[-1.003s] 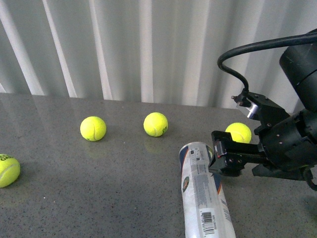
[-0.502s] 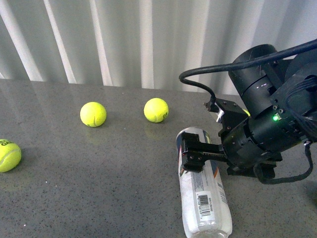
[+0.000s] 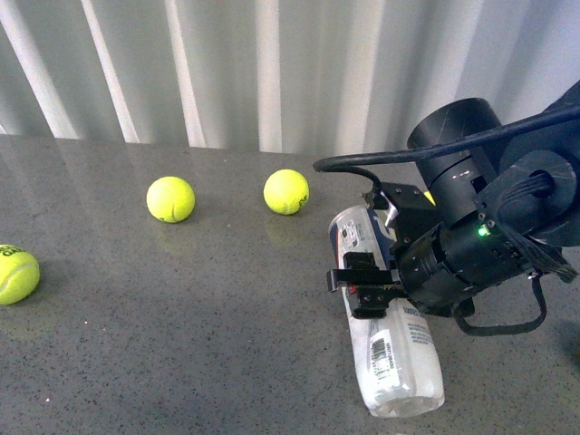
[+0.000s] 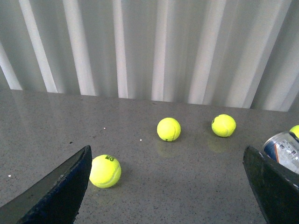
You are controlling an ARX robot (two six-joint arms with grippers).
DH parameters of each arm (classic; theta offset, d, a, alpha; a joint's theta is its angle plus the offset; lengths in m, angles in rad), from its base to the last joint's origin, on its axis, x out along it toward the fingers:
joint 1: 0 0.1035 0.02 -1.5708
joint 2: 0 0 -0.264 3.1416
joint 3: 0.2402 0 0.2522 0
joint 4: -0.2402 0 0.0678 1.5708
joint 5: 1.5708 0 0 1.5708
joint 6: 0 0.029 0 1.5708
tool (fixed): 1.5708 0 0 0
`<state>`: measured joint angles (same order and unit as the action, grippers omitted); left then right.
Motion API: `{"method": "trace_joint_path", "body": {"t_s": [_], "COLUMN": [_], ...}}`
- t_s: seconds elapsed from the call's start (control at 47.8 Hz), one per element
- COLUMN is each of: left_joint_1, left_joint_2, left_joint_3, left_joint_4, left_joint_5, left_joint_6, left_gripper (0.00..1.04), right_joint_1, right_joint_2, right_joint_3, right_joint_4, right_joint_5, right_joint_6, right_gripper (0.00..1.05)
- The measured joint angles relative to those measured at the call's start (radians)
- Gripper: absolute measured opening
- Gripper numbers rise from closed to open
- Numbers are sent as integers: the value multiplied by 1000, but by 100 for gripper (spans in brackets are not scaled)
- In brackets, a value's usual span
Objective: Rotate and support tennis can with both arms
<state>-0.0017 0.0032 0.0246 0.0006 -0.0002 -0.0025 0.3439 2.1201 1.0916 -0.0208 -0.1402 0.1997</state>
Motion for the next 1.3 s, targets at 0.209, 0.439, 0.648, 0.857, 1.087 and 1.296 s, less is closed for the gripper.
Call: {"method": "trace_joint_path", "body": {"t_s": [0.209,0.439,0.648,0.857,1.087,1.296], "left_joint_1": [0,0,0,0,0,0], "left_joint_2": [0,0,0,0,0,0], "left_joint_3": [0,0,0,0,0,0], "left_joint_4": [0,0,0,0,0,0], "left_joint_5": [0,0,0,0,0,0], "left_joint_6": [0,0,0,0,0,0], "left_gripper": [98,98,98,98,98,98], "right_joint_1": [10,26,32,40,43,39], "right_joint_2": [-148,-189,-99,-3,101,176], "right_joint_3": [-54,-62,69,186,257,271], "right_joint_4": [65,108,-6,-55,-44,-12], "right_joint_5": [11,-32,-87,-123,-109,-97], "right_joint_6": [-468,-1115,-1410,-1503,-1511,-1490], "right_gripper": [34,20,15,14,14,13]}}
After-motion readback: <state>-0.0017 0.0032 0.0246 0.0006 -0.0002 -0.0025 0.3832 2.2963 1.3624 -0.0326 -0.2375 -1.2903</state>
